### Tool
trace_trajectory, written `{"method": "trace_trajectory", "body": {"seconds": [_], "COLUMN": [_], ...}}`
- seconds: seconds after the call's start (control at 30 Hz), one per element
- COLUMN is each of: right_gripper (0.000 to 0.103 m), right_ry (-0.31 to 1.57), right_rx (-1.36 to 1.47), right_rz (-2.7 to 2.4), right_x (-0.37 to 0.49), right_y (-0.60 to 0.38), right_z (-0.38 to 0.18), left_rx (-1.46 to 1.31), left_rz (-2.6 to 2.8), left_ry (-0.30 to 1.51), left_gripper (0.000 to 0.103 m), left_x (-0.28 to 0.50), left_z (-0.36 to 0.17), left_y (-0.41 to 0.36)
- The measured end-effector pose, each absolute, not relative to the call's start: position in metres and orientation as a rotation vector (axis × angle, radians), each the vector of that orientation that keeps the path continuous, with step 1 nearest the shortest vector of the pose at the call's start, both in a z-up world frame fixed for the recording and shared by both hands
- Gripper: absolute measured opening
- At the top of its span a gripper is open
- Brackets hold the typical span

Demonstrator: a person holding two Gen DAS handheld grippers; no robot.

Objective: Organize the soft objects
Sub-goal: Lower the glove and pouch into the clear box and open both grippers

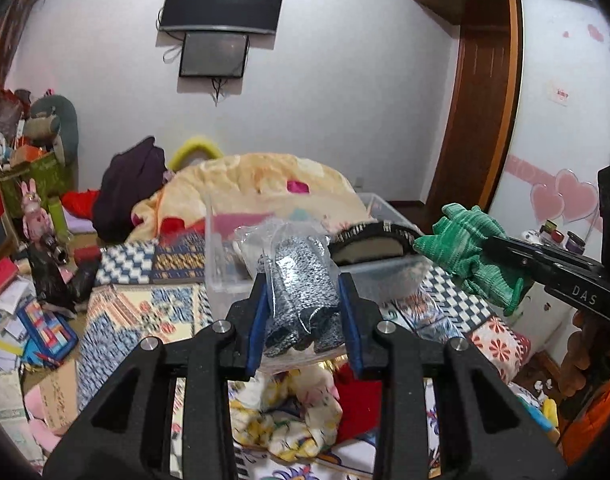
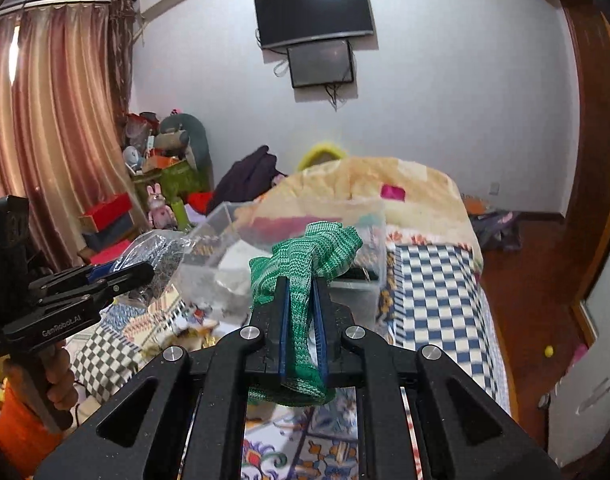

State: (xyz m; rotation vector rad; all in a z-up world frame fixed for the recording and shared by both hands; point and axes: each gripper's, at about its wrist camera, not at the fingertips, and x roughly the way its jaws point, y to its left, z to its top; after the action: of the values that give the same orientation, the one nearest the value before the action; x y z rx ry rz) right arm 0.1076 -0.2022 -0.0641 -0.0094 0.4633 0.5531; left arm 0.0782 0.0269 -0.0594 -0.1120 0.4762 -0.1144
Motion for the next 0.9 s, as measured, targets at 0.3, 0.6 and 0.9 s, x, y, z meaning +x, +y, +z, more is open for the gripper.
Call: {"method": "trace_trajectory", "body": {"seconds": [0.3, 0.6, 0.9], "right_gripper": [0.010, 0.010, 0.010], "right_ry": [0.424, 0.440, 0.503], "right_rx": [-0.013, -0.035, -0.085], "right_rz": [0.591, 0.611, 0.609], "right_x": [0.136, 0.156, 0.181], "right_y": [-0.173, -0.145, -0.121], "right_z": [-0.049, -0.050, -0.065], "left_rx": [-0.068, -0.084, -0.093], "left_rz": [-0.081, -0.063, -0.062], "left_ry": [0.420, 0.489, 0.581], "left_gripper": [0.033, 0.033, 0.033], "left_x": [0.096, 0.137, 0.171], "left_z": [-0.036, -0.047, -0.069], "left_y": [0.031, 0.039, 0.043]}}
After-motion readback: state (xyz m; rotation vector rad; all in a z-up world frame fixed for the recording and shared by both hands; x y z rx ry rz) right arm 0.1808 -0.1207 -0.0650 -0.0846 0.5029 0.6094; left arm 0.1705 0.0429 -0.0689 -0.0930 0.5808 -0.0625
